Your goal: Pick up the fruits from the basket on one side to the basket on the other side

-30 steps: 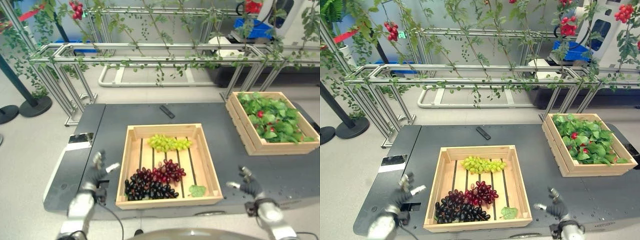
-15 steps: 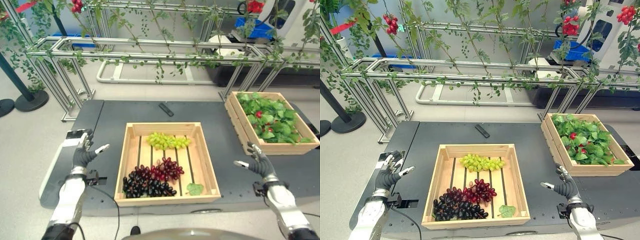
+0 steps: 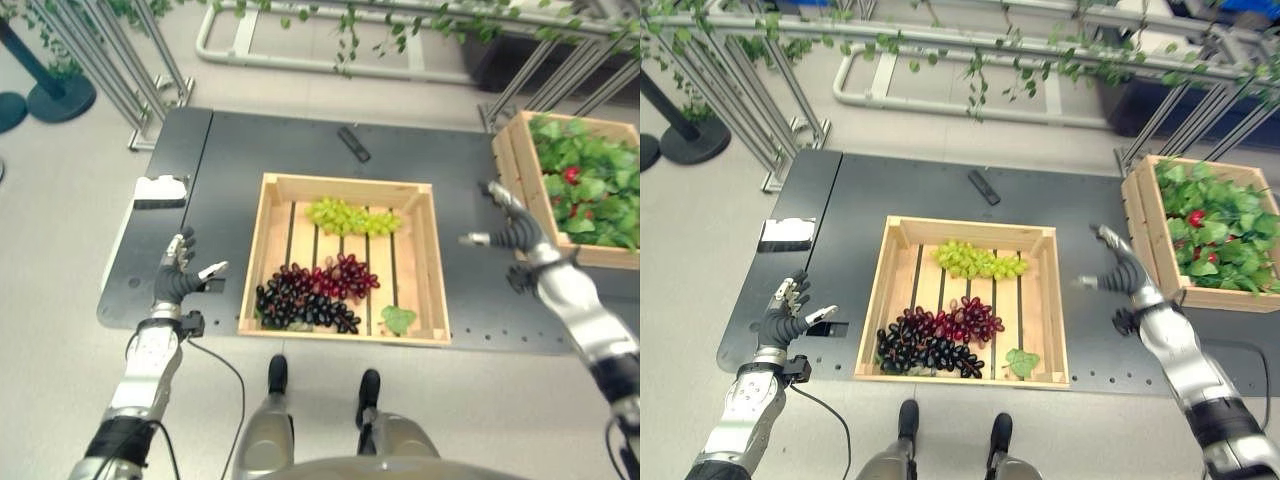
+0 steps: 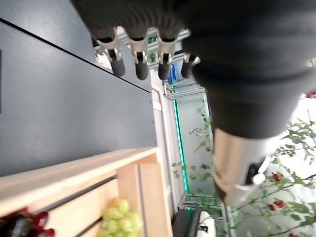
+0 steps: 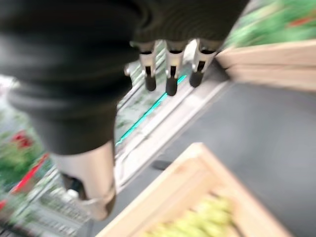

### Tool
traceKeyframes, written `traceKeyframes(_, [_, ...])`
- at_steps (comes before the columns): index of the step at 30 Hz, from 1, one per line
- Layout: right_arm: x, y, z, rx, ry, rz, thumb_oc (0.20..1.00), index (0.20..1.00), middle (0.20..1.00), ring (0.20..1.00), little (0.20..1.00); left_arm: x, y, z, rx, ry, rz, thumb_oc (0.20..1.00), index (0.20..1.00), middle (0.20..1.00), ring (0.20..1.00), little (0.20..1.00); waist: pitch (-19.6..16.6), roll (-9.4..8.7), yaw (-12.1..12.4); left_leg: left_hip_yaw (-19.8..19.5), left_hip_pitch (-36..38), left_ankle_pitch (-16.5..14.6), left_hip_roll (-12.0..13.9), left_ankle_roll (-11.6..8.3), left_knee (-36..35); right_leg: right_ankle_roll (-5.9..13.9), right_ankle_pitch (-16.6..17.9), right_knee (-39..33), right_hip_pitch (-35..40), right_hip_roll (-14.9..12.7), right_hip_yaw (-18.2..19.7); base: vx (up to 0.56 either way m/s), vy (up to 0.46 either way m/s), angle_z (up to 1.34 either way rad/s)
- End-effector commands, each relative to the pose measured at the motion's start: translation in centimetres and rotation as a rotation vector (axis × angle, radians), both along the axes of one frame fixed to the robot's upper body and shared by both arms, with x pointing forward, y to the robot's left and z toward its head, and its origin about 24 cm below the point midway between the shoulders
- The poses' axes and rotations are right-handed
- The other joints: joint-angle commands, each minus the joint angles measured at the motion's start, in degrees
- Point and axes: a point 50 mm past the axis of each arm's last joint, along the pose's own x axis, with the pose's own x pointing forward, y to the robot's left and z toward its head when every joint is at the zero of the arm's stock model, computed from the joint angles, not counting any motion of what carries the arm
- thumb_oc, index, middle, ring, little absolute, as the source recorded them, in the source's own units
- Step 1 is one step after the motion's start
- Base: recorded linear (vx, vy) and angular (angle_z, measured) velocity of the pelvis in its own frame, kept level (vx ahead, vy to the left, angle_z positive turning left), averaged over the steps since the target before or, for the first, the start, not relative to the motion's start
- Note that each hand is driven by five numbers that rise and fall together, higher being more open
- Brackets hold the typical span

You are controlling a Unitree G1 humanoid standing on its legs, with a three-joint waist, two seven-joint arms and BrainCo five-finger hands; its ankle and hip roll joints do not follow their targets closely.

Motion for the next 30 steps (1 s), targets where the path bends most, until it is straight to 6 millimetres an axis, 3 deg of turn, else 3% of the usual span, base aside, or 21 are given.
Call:
traceKeyframes(1, [0.8,0.5,3.2,-0.119,-0.106,0.009,1.0,1.0,1.0,1.0,1.0,0.5,0.5,2.8,0.01,-0.132,0.011,1.0,1.0,1.0,1.0,1.0,-1.0,-1.57,1.7,0.9,-0.9,-2.4,4.3,-1.37,4.3,4.9,-1.1,7.4,-5.1,-5.9,1.4,-0.04,0.006,-0.03])
traceKeyframes(2, [1.6,0.7,4.8,-0.235,-0.131,-0.011,1.0,1.0,1.0,1.0,1.0,0.7,0.4,2.9,0.016,-0.134,0.009,1.0,1.0,1.0,1.0,1.0,-0.1,-1.5,2.2,0.8,-1.8,-1.8,4.5,-1.56,4.0,4.82,-1.0,7.5,-6.2,-5.8,1.4,0.0,0.0,0.0])
traceKeyframes(4, [2.1,1.1,5.7,-0.276,-0.155,-0.017,1.0,1.0,1.0,1.0,1.0,0.8,0.4,3.0,0.012,-0.14,0.015,1.0,1.0,1.0,1.0,1.0,0.4,-1.38,2.3,0.8,-2.2,-1.5,4.6,-1.59,3.7,4.78,-0.9,7.6,-6.9,-5.8,1.4,-0.03,-0.004,0.04])
traceKeyframes(5, [2.7,1.9,7.7,-0.387,-0.2,-0.022,1.0,1.0,1.0,1.0,1.0,1.0,0.3,3.2,0.015,-0.146,0.024,1.0,1.0,1.0,1.0,1.0,1.4,-1.42,2.8,0.6,-3.1,-0.9,4.8,-1.67,3.3,4.64,-0.9,8.0,-8.2,-5.8,1.4,-0.04,-0.008,0.0])
traceKeyframes(8, [3.5,3.7,10.4,-0.518,-0.285,-0.024,1.0,1.0,1.0,1.0,1.0,1.5,0.2,3.6,0.025,-0.162,0.049,1.0,1.0,1.0,1.0,1.0,3.2,-1.41,3.1,0.2,-4.7,-0.6,4.8,-1.57,3.7,4.47,-1.1,9.0,-10.1,-5.9,1.4,-0.05,-0.012,0.03])
traceKeyframes(13, [4.0,5.3,11.7,-0.603,-0.315,-0.016,1.0,1.0,1.0,1.0,1.0,2.0,0.0,3.9,0.023,-0.173,0.064,1.0,1.0,1.0,1.0,1.0,5.1,-1.36,3.4,-0.4,-6.2,-0.5,4.4,-1.39,4.3,4.19,-1.2,9.9,-11.8,-6.0,1.4,-0.03,-0.007,0.03])
traceKeyframes(23, [5.2,6.5,11.8,-0.622,-0.302,-0.029,1.0,1.0,1.0,1.0,1.0,2.8,-0.2,4.8,0.001,-0.215,0.096,1.0,1.0,1.0,1.0,1.0,7.4,-1.12,4.0,-1.0,-8.4,0.0,4.2,-1.31,4.7,3.94,-0.9,10.2,-13.5,-6.4,1.4,-0.03,-0.008,0.04])
traceKeyframes(30, [6.2,7.8,9.7,-0.698,-0.21,-0.004,1.0,1.0,1.0,1.0,1.0,3.2,-0.4,4.9,-0.015,-0.22,0.119,1.0,1.0,1.0,1.0,1.0,9.0,-0.9,4.7,-1.7,-10.9,0.4,4.0,-1.29,5.4,3.8,-0.5,10.6,-15.7,-6.4,1.0,-0.03,-0.002,0.01])
